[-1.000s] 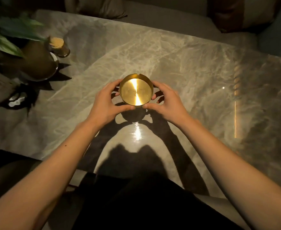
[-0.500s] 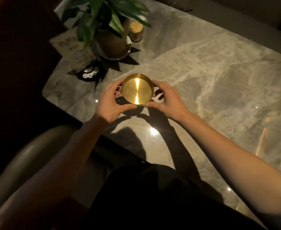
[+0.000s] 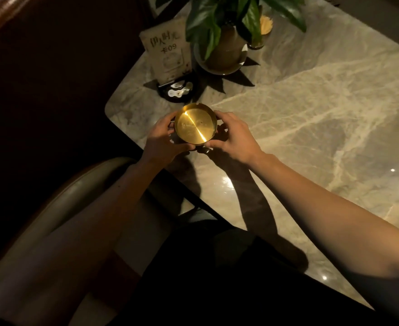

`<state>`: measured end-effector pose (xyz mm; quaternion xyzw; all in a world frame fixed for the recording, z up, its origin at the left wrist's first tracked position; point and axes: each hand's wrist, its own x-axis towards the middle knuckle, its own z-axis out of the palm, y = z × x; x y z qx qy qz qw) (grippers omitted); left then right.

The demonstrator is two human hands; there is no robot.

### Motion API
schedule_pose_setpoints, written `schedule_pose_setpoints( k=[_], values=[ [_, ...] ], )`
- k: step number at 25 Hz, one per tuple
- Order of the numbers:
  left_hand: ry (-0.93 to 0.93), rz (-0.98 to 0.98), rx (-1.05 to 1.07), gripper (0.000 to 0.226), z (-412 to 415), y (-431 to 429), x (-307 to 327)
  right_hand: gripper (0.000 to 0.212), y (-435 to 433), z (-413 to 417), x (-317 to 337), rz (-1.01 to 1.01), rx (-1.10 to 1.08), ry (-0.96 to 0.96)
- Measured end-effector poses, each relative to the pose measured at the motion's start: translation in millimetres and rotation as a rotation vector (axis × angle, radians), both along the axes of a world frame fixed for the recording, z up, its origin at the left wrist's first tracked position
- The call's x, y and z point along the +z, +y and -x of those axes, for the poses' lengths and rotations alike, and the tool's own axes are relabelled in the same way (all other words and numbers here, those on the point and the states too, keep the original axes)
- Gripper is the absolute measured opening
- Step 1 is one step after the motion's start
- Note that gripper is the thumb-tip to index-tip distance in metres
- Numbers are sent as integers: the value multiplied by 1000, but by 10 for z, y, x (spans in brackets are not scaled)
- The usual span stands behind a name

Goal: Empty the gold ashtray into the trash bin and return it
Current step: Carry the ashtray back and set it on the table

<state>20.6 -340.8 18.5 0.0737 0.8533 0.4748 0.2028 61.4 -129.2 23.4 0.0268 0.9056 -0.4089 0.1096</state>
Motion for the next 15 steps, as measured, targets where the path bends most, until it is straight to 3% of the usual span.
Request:
schedule_pose_setpoints(
  k=[4,15],
  values=[
    [28,117,14,95,190,-154,-144,88,-205,245,-172,-19,26,-55],
    [-80,53,51,92,409,-274,-458,86,-382,493,-366,-54,20,-121]
  ],
)
